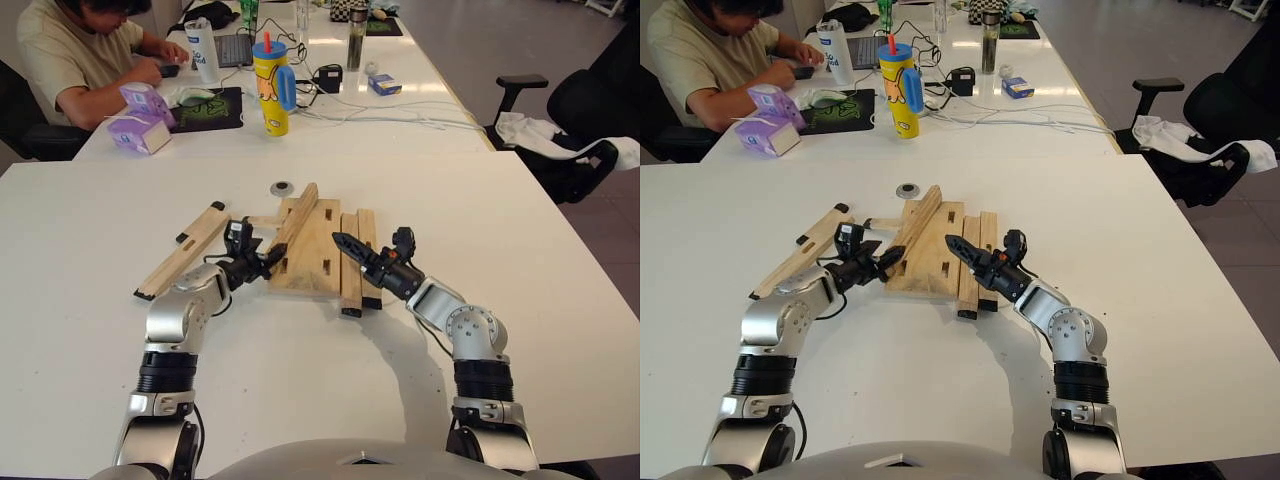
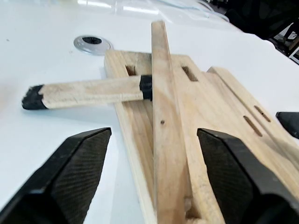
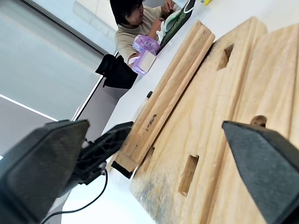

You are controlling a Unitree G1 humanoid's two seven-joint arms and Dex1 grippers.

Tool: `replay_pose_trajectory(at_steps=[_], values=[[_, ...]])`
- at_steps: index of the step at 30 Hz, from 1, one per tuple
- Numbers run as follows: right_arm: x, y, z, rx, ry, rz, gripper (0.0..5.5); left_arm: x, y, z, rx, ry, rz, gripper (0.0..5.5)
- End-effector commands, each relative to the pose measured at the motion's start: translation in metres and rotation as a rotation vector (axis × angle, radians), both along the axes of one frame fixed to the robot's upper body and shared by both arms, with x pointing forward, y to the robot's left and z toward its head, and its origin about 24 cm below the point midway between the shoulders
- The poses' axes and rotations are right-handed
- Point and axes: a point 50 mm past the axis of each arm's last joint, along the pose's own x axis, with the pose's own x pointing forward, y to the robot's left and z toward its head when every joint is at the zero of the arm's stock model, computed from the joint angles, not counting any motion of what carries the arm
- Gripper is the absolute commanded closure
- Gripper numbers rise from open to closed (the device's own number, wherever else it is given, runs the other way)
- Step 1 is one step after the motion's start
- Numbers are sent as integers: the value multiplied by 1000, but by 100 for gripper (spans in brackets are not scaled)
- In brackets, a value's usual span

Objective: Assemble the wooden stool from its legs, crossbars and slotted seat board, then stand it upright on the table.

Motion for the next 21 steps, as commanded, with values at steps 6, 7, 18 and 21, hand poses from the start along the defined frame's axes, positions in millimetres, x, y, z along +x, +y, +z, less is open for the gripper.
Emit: replay_pose_trajectory(at_steps=[6,7,18,21], values=[[5,5,5,-2,-19,11,19,9,-15,-16,73,89,-61,208],[6,4,5,-4,-20,10,19,9,-14,-16,60,89,-56,208],[5,2,4,-16,-20,7,19,8,-14,-20,117,76,-54,369],[7,2,5,-24,-34,6,19,10,-12,-14,161,-6,-52,411]])
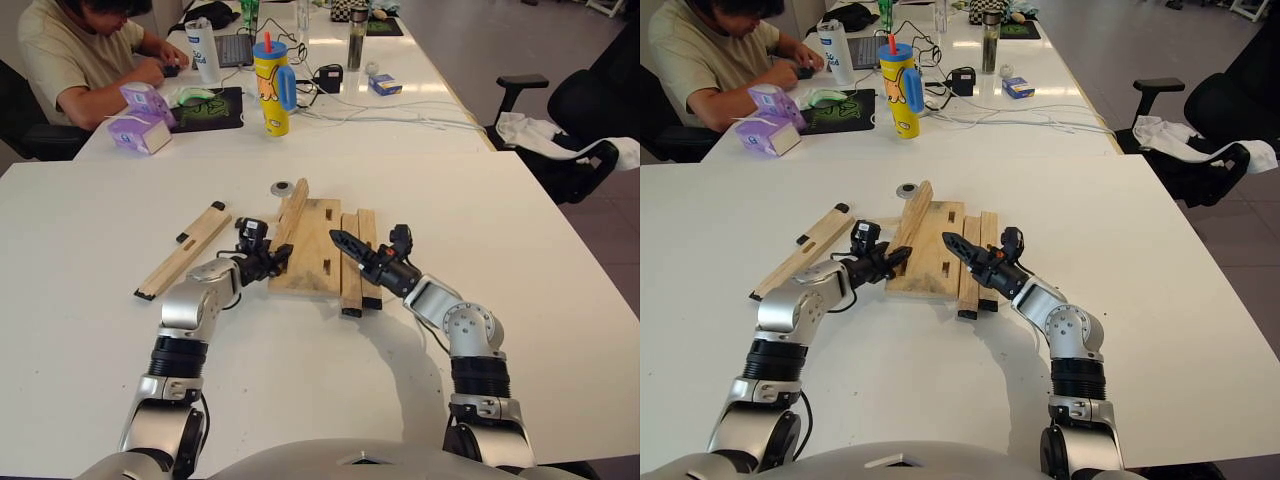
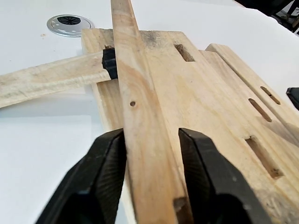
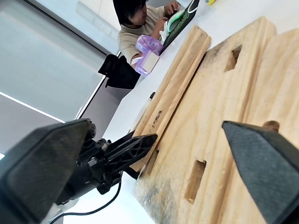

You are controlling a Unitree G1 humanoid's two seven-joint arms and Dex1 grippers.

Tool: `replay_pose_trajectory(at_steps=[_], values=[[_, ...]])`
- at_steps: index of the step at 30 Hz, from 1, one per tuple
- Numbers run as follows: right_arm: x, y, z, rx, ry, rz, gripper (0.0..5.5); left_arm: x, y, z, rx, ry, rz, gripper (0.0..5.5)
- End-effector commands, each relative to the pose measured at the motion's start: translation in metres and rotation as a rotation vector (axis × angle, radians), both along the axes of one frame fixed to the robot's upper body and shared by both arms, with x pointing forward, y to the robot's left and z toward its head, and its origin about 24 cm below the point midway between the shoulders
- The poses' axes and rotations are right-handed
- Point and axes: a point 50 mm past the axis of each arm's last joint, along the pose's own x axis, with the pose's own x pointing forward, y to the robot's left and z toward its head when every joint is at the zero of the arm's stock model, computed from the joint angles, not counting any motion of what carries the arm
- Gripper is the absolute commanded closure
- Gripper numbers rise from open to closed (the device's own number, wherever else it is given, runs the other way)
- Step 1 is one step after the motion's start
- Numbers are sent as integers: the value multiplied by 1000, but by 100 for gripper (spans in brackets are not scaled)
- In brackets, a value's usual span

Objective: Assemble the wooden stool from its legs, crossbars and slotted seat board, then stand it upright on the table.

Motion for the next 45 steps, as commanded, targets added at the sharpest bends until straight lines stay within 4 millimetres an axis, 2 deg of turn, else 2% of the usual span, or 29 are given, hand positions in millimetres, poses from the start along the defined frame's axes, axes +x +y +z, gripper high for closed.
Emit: replay_pose_trajectory(at_steps=[1,5,8,13,17,20,25,31,32,39,45], values=[[4,-1,4,-28,-27,-2,19,0,6,2,86,-95,-2,421],[7,-3,6,-34,-39,-18,19,-1,6,0,124,-137,-19,442],[11,-7,11,-1,-51,-27,19,0,4,8,146,-250,-37,442],[18,-16,28,218,-50,-34,10,-8,0,44,178,-627,-133,442],[23,-28,46,438,-51,-37,10,-18,-9,64,157,-801,-238,442],[25,-30,56,507,-54,-5,10,-22,-17,68,160,-844,-333,442],[24,-31,75,578,-106,51,10,-24,-27,62,170,-830,-437,442],[26,-29,78,520,-120,35,10,-28,-37,62,157,-825,-487,442],[27,-29,76,496,-119,20,39,-28,-38,61,160,-823,-490,442],[26,-28,70,388,-156,-15,137,-24,-32,56,195,-798,-452,442],[28,-30,69,400,-180,-31,228,-28,-33,52,185,-782,-452,442]])
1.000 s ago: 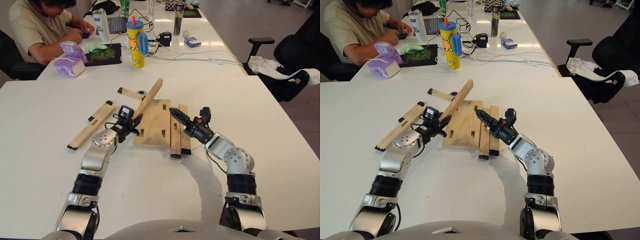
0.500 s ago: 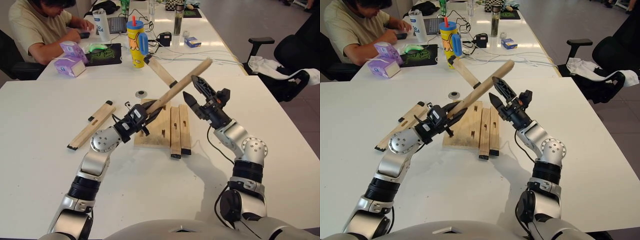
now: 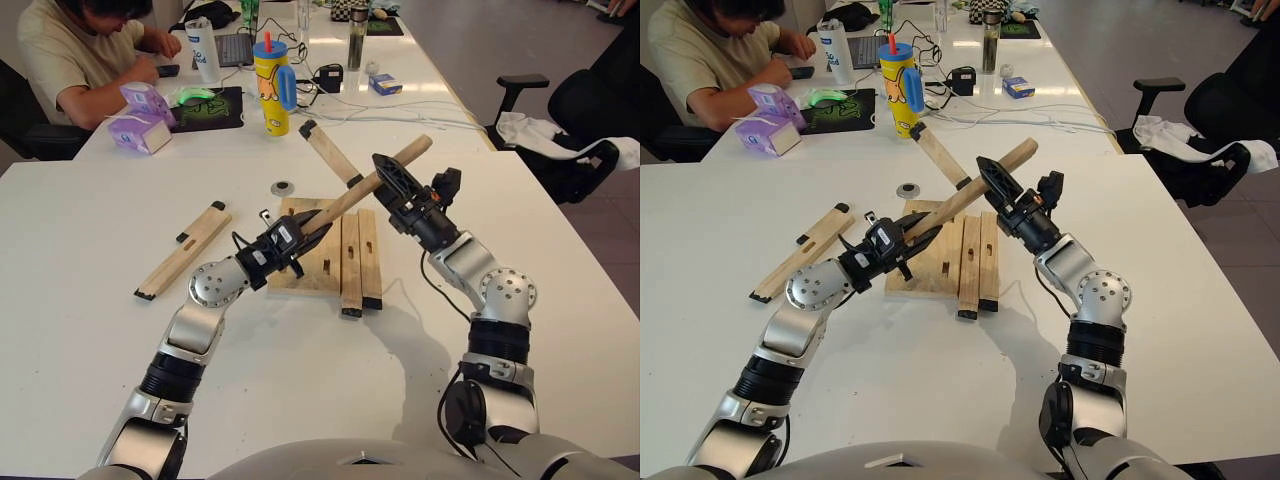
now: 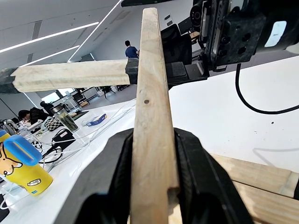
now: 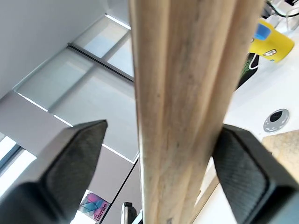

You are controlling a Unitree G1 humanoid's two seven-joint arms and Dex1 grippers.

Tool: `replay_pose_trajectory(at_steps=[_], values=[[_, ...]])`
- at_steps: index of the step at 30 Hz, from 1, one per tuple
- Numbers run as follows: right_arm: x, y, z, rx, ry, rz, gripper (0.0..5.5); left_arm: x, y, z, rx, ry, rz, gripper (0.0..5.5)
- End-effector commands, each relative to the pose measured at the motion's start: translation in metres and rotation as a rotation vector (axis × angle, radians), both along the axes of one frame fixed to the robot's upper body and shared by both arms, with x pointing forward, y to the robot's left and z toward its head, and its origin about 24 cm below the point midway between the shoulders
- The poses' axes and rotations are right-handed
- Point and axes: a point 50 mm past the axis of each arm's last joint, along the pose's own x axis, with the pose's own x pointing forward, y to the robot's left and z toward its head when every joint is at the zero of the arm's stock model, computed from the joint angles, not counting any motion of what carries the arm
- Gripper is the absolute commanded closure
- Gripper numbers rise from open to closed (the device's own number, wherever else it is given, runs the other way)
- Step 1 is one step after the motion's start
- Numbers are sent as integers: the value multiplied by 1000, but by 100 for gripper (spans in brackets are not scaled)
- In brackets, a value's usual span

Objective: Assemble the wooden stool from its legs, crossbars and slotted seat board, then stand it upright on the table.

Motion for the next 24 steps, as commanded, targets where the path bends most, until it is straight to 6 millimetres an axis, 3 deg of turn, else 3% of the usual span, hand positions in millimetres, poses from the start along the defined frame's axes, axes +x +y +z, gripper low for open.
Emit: replay_pose_trajectory(at_steps=[1,7,14,15,20,24], values=[[0,-3,0,18,-17,-11,244,-2,1,-1,4,5,4,442],[-1,-3,3,59,-36,11,333,-4,2,-4,6,11,-6,442],[-9,-1,4,93,-44,67,341,-3,5,-4,-21,19,7,442],[-10,-1,6,109,-56,80,341,-4,6,-2,-37,23,4,406],[-6,-11,6,76,-70,12,341,-5,16,9,-227,73,23,341],[-4,-22,4,-17,-104,-3,343,-11,46,-8,-351,235,119,295]])
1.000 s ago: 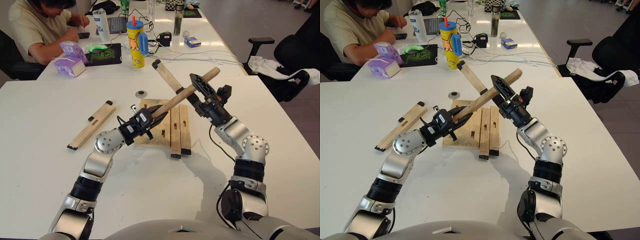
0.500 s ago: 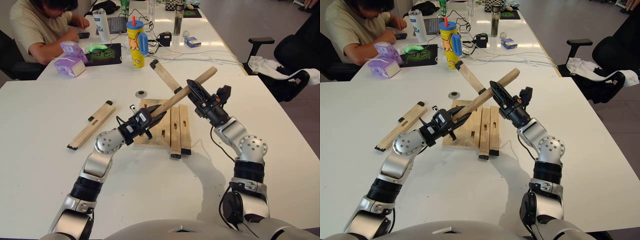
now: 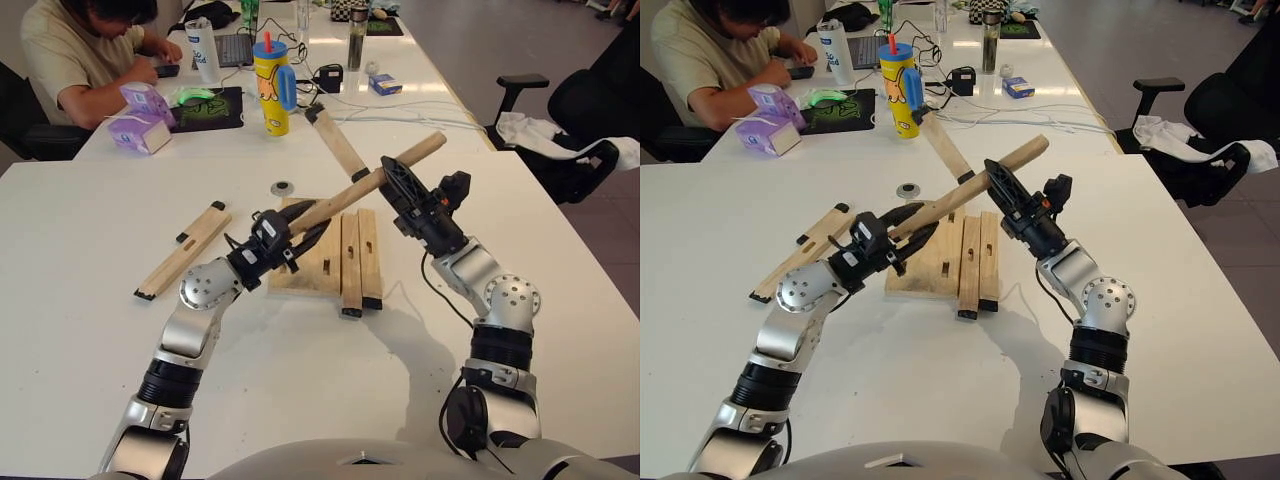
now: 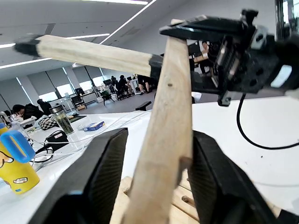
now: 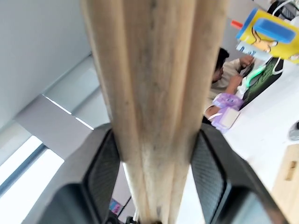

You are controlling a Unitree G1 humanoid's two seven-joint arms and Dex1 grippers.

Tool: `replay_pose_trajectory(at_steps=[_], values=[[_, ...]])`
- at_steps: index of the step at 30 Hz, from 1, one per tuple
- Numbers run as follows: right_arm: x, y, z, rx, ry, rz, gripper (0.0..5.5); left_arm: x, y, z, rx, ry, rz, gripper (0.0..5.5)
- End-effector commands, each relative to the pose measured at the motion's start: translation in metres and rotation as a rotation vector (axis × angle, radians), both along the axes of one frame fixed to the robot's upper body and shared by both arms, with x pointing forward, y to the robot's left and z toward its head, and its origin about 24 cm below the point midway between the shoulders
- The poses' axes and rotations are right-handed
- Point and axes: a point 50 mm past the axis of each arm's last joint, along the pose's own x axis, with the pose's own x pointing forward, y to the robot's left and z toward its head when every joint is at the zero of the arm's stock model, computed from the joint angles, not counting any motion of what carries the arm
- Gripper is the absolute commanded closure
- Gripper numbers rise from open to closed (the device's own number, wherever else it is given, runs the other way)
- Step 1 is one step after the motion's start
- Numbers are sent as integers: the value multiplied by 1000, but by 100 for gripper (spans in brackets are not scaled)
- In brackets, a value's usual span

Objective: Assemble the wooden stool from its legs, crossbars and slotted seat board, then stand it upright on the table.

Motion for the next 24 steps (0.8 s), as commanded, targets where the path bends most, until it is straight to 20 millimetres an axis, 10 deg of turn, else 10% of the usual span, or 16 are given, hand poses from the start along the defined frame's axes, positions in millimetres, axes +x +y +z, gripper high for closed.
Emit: replay_pose_trajectory(at_steps=[1,8,24], values=[[4,-15,3,-102,-53,-19,343,-12,31,-21,-66,158,74,295],[21,-23,11,-274,-181,28,343,-38,33,-62,183,276,-84,295],[36,-33,19,-618,-395,221,343,-26,22,-104,600,372,-120,295]])
